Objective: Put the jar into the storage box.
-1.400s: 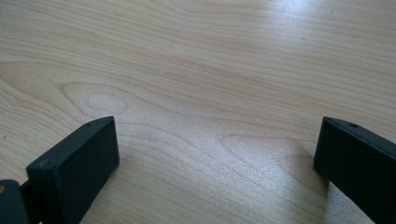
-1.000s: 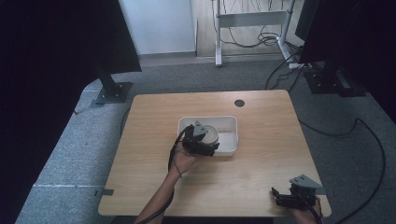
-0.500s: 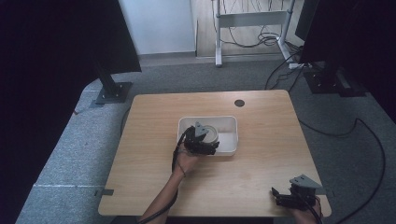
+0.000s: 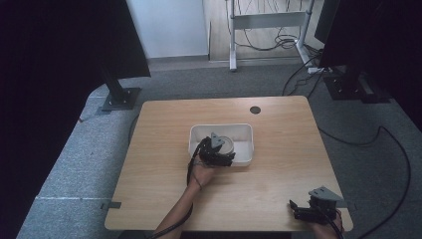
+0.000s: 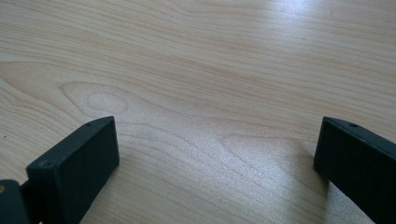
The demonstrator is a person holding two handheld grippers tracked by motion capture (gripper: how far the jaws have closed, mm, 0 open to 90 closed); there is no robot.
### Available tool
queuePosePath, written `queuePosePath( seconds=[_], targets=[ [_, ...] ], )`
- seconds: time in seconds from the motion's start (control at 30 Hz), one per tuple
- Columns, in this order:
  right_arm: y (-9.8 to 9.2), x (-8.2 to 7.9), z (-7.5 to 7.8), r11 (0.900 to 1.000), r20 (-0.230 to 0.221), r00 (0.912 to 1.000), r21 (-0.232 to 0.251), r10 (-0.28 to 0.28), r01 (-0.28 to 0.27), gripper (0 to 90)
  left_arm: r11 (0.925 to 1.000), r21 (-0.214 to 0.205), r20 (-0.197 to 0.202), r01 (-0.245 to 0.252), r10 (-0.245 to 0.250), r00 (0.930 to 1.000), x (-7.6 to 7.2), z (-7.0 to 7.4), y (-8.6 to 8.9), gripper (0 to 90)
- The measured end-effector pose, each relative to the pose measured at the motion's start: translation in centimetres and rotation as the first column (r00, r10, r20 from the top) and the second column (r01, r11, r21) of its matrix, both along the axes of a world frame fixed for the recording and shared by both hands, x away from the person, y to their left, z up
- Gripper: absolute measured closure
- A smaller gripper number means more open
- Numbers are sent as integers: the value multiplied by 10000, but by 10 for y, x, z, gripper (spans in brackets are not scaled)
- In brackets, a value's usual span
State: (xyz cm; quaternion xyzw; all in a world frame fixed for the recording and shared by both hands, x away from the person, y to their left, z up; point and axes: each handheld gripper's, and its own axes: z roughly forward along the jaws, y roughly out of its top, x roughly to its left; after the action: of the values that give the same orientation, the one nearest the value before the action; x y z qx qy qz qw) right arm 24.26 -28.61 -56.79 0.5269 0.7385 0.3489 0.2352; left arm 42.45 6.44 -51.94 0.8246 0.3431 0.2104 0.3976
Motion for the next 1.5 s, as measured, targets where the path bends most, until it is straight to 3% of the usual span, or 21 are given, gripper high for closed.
queuePosePath(
  seconds=[0.3,0.4,0.7,0.93,1.5],
  targets=[
    [0,0,0,10000,4,10000,3,1,-1,0,9996,39,-294,-264,265,9992,4,-7,0,100],
    [0,0,0,10000,6,10000,1,-1,1,0,9988,-300,-537,-400,383,9978,6,-8,3,100],
    [0,0,0,10000,6,10000,0,-1,1,0,9988,-260,-667,-405,387,9970,7,-7,2,97],
    [0,0,0,10000,3,10000,2,-5,5,0,9993,-232,-572,-301,287,9980,6,-6,1,43],
    [0,0,0,10000,-1,10000,3,-7,7,0,9989,-377,-312,-293,282,9991,-1,6,7,40]
  ],
)
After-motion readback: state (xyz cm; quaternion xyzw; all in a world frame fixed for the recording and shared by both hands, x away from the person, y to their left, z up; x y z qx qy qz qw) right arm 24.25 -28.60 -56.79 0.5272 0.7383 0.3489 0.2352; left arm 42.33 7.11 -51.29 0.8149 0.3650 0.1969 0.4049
